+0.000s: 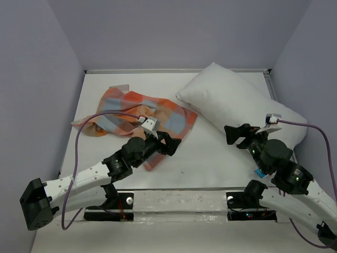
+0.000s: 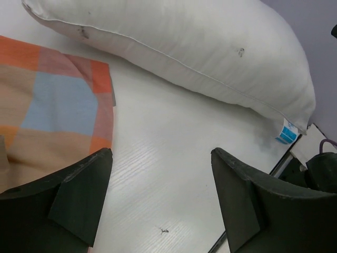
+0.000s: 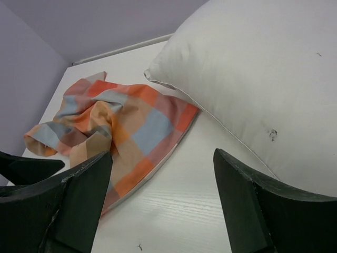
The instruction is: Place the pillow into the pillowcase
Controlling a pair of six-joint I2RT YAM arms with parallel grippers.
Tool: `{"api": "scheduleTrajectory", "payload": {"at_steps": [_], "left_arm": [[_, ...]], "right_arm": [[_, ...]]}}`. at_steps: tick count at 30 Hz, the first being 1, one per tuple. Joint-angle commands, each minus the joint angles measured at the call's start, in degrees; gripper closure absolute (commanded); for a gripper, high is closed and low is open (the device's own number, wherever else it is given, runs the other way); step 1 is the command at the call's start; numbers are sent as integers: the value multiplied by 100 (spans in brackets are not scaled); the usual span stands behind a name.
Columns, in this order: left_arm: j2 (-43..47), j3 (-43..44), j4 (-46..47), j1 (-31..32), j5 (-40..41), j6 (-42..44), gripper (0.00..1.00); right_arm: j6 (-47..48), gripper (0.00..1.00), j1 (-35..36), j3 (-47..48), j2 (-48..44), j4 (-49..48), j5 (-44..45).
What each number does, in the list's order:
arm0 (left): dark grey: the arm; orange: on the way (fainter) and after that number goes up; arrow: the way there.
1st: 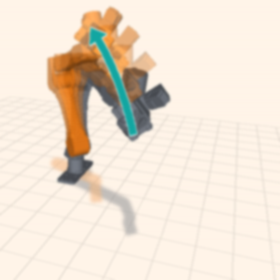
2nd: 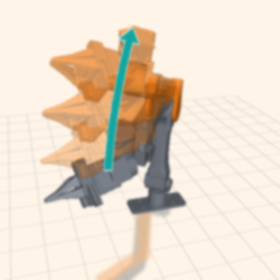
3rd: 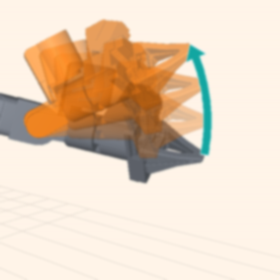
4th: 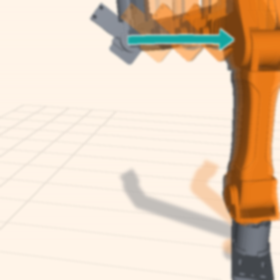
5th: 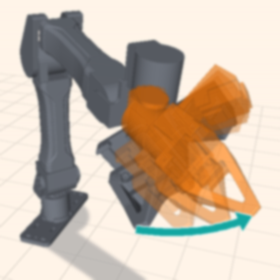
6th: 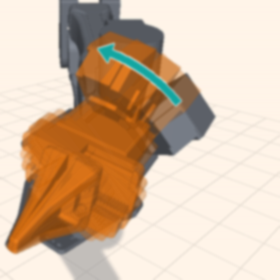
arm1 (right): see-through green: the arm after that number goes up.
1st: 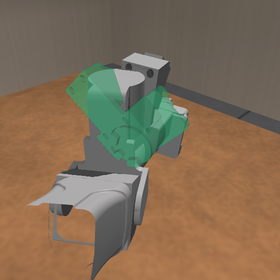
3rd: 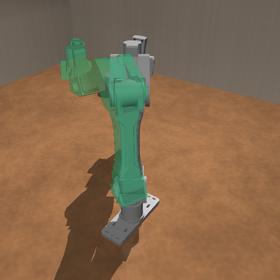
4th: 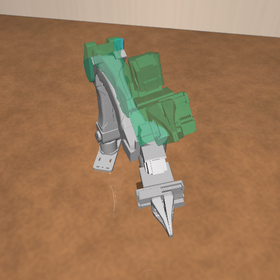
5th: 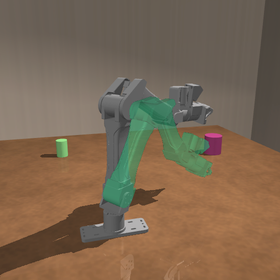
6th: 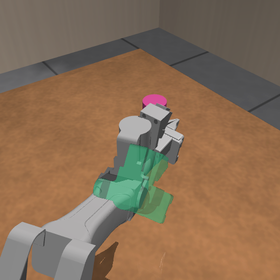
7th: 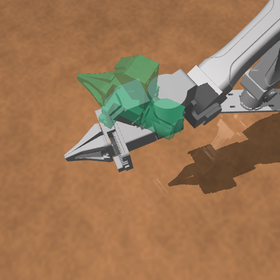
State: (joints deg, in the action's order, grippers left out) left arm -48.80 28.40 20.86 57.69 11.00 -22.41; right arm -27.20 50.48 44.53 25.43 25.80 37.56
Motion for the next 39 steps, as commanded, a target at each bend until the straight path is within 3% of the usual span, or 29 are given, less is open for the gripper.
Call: {"api": "scheduleTrajectory", "payload": {"at_steps": [1,3,4,6,7,8,11,15,17,19,23,32,35,39], "left_arm": [[-427,366,402,14,305,465,18],[-1057,578,183,5,646,536,27],[-1297,805,-54,14,770,615,39],[-1947,1000,-275,49,1192,668,46],[-2132,1088,-432,93,1359,668,54],[-2282,1184,-451,102,1508,668,70],[-2757,1255,-408,111,1913,738,76],[-3451,1404,-293,84,2081,870,66],[-3889,1632,-284,58,2020,932,48],[-4189,1878,-293,32,1967,958,41],[-4822,2169,-285,-74,1677,958,37],[-4428,1800,-12,-109,1361,844,35],[-4533,1818,-74,-144,1212,896,29],[-4955,1958,-47,-153,1027,976,29]], "right_arm": [[-30,19,6,21,67,48,269],[-75,21,6,-6,155,39,287],[-144,21,6,-23,225,48,278],[-215,22,6,-85,287,13,252],[-242,22,6,-103,313,4,252],[-277,22,6,-120,366,12,252],[-347,22,6,-225,436,-49,278],[-409,22,6,-349,595,-207,226],[-409,22,6,-393,813,-321,103],[-418,22,6,-428,902,-391,59],[-426,22,6,-480,990,-515,-73],[-391,23,6,-560,999,-532,-30],[-391,23,6,-542,1060,-532,-47],[-435,23,6,-551,1148,-567,-100]]}}
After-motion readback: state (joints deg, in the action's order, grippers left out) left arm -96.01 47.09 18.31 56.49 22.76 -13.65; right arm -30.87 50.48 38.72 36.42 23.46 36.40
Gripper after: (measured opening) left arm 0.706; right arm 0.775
